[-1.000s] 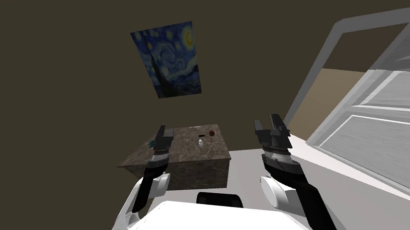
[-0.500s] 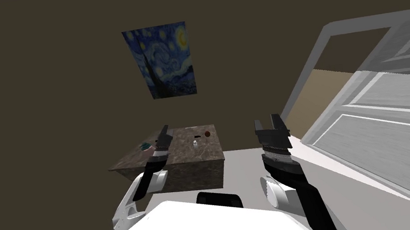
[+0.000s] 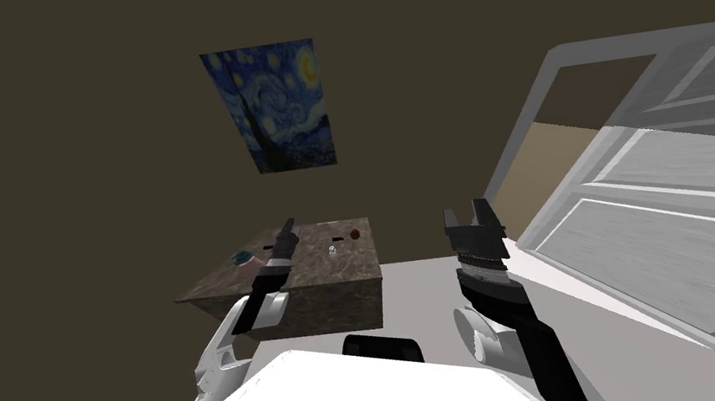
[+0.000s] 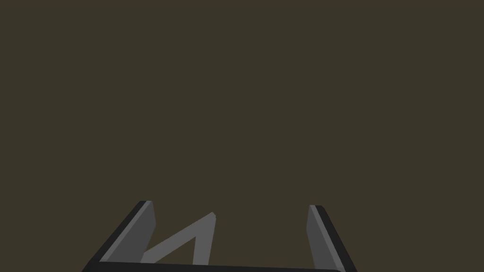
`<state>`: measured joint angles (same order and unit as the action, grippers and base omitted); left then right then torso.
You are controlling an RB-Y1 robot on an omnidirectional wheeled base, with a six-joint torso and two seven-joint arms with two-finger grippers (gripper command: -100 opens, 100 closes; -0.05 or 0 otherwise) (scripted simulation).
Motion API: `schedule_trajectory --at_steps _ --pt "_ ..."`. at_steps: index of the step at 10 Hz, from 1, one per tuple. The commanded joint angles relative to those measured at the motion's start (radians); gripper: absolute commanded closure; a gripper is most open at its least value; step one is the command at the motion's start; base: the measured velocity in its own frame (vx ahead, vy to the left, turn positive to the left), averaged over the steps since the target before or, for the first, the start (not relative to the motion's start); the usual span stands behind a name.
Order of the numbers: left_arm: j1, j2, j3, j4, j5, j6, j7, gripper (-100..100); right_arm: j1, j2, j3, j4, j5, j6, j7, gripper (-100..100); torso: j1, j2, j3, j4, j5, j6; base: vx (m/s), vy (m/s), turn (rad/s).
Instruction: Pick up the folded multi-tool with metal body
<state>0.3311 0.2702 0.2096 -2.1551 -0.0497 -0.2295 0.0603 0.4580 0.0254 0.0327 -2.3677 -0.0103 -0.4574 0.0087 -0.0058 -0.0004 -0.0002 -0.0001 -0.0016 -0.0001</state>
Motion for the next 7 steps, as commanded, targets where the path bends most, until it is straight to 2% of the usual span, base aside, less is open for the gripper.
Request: schedule_trajectory --at_steps 1,2,3,4,5,6,7 --pt "-0.02 0.03 0.029 0.034 0.016 0.05 -0.015 -100 0.0 0.0 0.0 0.0 0.0 0.0 0.0 0 0.0 0.0 0.0 0.0 0.0 0.0 0.024 -0.104 -0.06" --pt "-0.02 0.03 0.029 0.034 0.016 0.07 -0.015 -100 0.0 0.0 0.0 0.0 0.0 0.0 0.0 0 -0.001 -0.001 -0.001 0.0 0.0 0.0 0.016 -0.089 -0.014" --pt "-0.039 0.052 0.052 0.062 0.029 0.097 -0.032 -100 0.0 0.0 0.0 0.0 0.0 0.0 0.0 0 0.0 -0.001 0.0 0.0 0.0 0.0 0.009 -0.11 -0.056" --pt "-0.039 0.052 0.052 0.062 0.029 0.125 -0.032 -100 0.0 0.0 0.0 0.0 0.0 0.0 0.0 0 -0.001 0.0 0.0 0.0 0.0 0.0 0.005 -0.095 -0.016" --pt "-0.039 0.052 0.052 0.062 0.029 0.131 -0.032 -100 0.0 0.0 0.0 0.0 0.0 0.0 0.0 0 0.0 0.0 0.0 0.0 0.0 0.0 0.001 -0.039 0.012" --pt "-0.058 0.074 0.075 0.092 0.042 0.172 -0.05 -100 0.0 0.0 0.0 0.0 0.0 0.0 0.0 0 0.003 0.001 0.0 0.0 0.001 0.0 -0.004 -0.072 -0.054" --pt "-0.058 0.074 0.075 0.092 0.042 0.193 -0.05 -100 0.0 0.0 0.0 0.0 0.0 0.0 0.0 0 0.002 0.001 0.0 0.0 0.001 0.0 0.002 -0.086 -0.024"
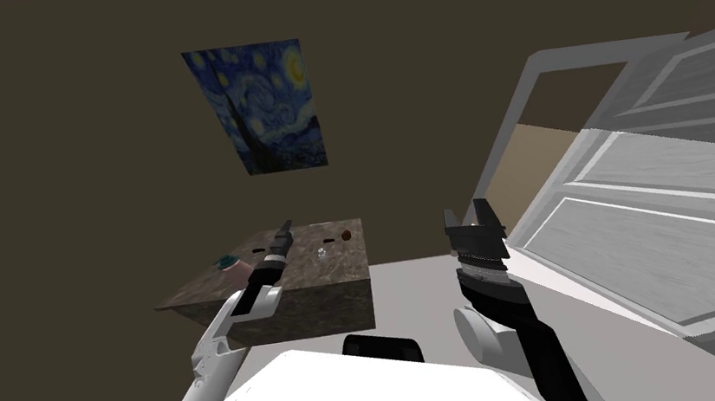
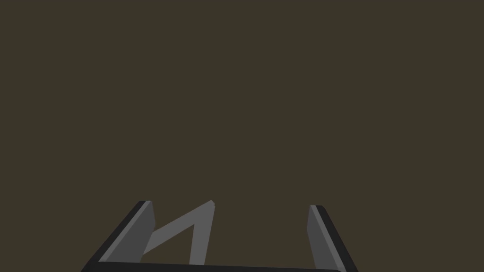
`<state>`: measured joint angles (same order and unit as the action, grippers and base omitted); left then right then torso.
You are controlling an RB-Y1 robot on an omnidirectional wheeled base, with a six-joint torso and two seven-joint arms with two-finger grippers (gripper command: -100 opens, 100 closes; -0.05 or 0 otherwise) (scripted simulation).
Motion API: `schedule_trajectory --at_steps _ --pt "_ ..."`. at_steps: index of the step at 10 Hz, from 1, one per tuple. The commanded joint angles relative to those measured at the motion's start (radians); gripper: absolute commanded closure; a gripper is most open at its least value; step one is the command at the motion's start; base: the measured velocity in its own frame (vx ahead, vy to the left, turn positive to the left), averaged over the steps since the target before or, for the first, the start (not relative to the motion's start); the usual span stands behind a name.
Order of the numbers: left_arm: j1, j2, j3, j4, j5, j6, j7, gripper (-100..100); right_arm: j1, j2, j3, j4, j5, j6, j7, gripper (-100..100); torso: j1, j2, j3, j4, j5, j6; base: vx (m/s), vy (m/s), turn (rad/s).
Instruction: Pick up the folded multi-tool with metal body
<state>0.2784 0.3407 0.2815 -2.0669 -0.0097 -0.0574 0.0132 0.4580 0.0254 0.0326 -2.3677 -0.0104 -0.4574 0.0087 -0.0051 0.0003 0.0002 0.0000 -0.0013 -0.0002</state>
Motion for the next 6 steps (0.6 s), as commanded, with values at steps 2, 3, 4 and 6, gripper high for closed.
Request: schedule_trajectory --at_steps 2,3,4,6 --pt "-0.025 0.025 0.028 0.034 0.016 0.078 -0.022 -100 0.0 0.0 0.0 0.0 0.0 0.0 0.0 0 -0.002 -0.001 0.0 0.0 0.0 0.0 0.004 -0.116 -0.036" --pt "-0.045 0.045 0.052 0.066 0.03 0.112 -0.041 -100 0.0 0.0 0.0 0.0 0.0 0.0 0.0 0 -0.002 0.0 0.0 0.0 -0.001 0.0 -0.009 -0.131 -0.044" --pt "-0.045 0.045 0.052 0.066 0.03 0.137 -0.041 -100 0.0 0.0 0.0 0.0 0.0 0.0 0.0 0 -0.003 0.0 0.0 0.0 -0.001 0.0 0.007 -0.108 -0.02" --pt "-0.066 0.065 0.078 0.099 0.045 0.186 -0.061 -100 0.0 0.0 0.0 0.0 0.0 0.0 0.0 0 0.002 0.0 0.0 0.0 0.0 0.0 0.016 -0.06 -0.035"
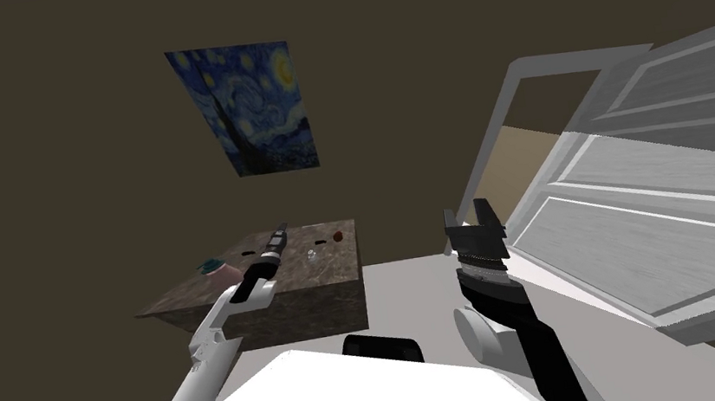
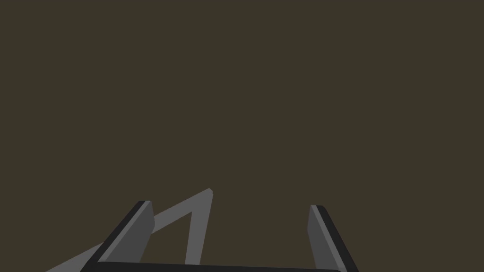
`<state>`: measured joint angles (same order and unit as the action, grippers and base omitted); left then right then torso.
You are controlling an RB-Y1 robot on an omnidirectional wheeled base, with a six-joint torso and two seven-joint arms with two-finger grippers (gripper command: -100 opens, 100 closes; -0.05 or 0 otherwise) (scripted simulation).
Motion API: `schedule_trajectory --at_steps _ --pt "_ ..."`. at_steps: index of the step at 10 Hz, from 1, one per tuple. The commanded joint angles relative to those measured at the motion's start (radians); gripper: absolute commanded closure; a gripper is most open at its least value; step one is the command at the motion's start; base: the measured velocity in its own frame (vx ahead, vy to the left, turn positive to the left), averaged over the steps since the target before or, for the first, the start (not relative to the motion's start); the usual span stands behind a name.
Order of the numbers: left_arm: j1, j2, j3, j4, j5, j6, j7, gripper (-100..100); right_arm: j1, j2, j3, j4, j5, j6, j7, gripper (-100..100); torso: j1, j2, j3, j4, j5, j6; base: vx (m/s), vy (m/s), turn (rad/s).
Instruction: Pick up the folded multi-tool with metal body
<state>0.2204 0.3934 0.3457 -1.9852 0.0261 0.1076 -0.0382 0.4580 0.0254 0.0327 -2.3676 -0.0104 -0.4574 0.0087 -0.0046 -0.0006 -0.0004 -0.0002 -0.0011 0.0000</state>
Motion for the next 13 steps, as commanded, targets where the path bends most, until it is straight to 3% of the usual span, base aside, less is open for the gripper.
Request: schedule_trajectory --at_steps 1,2,4,7,9,10,12,13 --pt "-0.008 0.012 0.013 0.017 0.009 0.05 -0.01 -100 0.0 0.0 0.0 0.0 0.0 0.0 0.0 0 0.0 0.0 0.0 0.0 0.0 0.0 0.007 -0.082 -0.022" --pt "-0.029 0.032 0.039 0.051 0.024 0.077 -0.031 -100 0.0 0.0 0.0 0.0 0.0 0.0 0.0 0 0.0 0.001 0.0 0.0 0.0 0.0 -0.002 -0.121 -0.049" --pt "-0.029 0.032 0.039 0.051 0.024 0.121 -0.031 -100 0.0 0.0 0.0 0.0 0.0 0.0 0.0 0 -0.002 0.001 0.001 0.0 -0.001 0.0 0.005 -0.082 -0.006" --pt "-0.071 0.07 0.09 0.119 0.056 0.213 -0.074 -100 0.0 0.0 0.0 0.0 0.0 0.0 0.0 0 0.0 0.0 0.0 0.0 0.0 0.0 0.013 -0.095 -0.049" --pt "-0.071 0.07 0.09 0.119 0.056 0.26 -0.074 -100 0.0 0.0 0.0 0.0 0.0 0.0 0.0 0 -0.002 0.001 0.0 0.0 -0.001 0.0 0.007 -0.077 -0.007" --pt "-0.093 0.089 0.116 0.155 0.073 0.297 -0.096 -100 0.0 0.0 0.0 0.0 0.0 0.0 0.0 0 0.001 0.001 0.001 0.0 0.0 0.0 0.014 -0.078 -0.067" --pt "-0.093 0.089 0.116 0.155 0.073 0.33 -0.096 -100 0.0 0.0 0.0 0.0 0.0 0.0 0.0 0 0.0 0.0 0.0 0.0 0.0 0.0 0.02 -0.061 -0.009" --pt "-0.115 0.107 0.141 0.19 0.089 0.367 -0.119 -100 0.0 0.0 0.0 0.0 0.0 0.0 0.0 0 0.002 0.0 0.0 0.0 0.0 0.0 0.025 -0.089 -0.068"
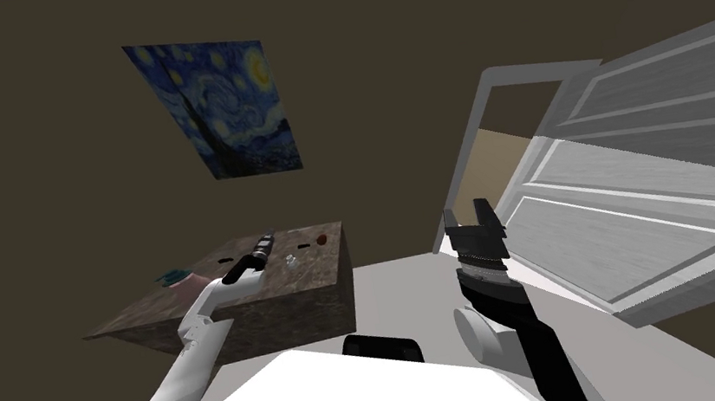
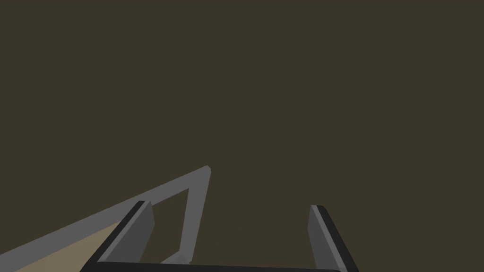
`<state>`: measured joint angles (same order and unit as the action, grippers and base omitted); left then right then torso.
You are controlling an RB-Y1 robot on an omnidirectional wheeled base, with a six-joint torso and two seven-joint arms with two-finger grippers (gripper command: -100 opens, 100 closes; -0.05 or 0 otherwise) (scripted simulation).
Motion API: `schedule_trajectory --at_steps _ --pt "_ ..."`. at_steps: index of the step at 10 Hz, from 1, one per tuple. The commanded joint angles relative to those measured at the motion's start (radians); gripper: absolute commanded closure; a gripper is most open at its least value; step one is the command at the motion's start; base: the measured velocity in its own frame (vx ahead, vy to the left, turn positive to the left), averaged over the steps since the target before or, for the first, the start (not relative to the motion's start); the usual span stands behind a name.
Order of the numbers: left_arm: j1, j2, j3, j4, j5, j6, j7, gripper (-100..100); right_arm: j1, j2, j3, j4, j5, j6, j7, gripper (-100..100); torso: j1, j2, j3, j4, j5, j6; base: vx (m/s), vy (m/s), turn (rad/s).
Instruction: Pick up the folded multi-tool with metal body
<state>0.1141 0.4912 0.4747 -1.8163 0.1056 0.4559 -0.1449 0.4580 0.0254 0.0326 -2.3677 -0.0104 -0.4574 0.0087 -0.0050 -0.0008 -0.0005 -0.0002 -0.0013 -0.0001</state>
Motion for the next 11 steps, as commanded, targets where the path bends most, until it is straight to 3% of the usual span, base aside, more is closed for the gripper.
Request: schedule_trajectory --at_steps 1,2,4,5,7,8,11 --pt "-0.008 0.009 0.012 0.021 0.01 0.05 -0.013 -100 0.0 0.0 0.0 0.0 0.0 0.0 0.0 0 0.0 0.0 0.0 0.0 0.0 0.0 0.024 -0.085 -0.028" --pt "-0.03 0.027 0.037 0.057 0.026 0.077 -0.036 -100 0.0 0.0 0.0 0.0 0.0 0.0 0.0 0 0.0 0.0 0.0 0.0 0.0 0.0 0.026 -0.104 -0.057" --pt "-0.03 0.027 0.037 0.057 0.026 0.121 -0.036 -100 0.0 0.0 0.0 0.0 0.0 0.0 0.0 0 -0.001 -0.001 -0.001 0.0 0.0 0.0 0.036 -0.069 -0.007" --pt "-0.052 0.044 0.062 0.093 0.043 0.154 -0.06 -100 0.0 0.0 0.0 0.0 0.0 0.0 0.0 0 0.002 0.0 0.0 0.0 0.0 0.0 0.043 -0.043 -0.058" --pt "-0.052 0.044 0.062 0.093 0.043 0.191 -0.06 -100 0.0 0.0 0.0 0.0 0.0 0.0 0.0 0 0.002 -0.001 -0.001 0.0 0.0 0.0 0.031 -0.045 -0.019" --pt "-0.074 0.059 0.086 0.13 0.06 0.232 -0.084 -100 0.0 0.0 0.0 0.0 0.0 0.0 0.0 0 0.003 0.0 0.0 0.0 0.001 -0.001 0.032 -0.066 -0.063" --pt "-0.095 0.074 0.11 0.166 0.077 0.318 -0.108 -100 0.0 0.0 0.0 0.0 0.0 0.0 0.0 0 0.002 -0.003 -0.002 -0.001 0.0 0.0 0.072 -0.061 -0.037"
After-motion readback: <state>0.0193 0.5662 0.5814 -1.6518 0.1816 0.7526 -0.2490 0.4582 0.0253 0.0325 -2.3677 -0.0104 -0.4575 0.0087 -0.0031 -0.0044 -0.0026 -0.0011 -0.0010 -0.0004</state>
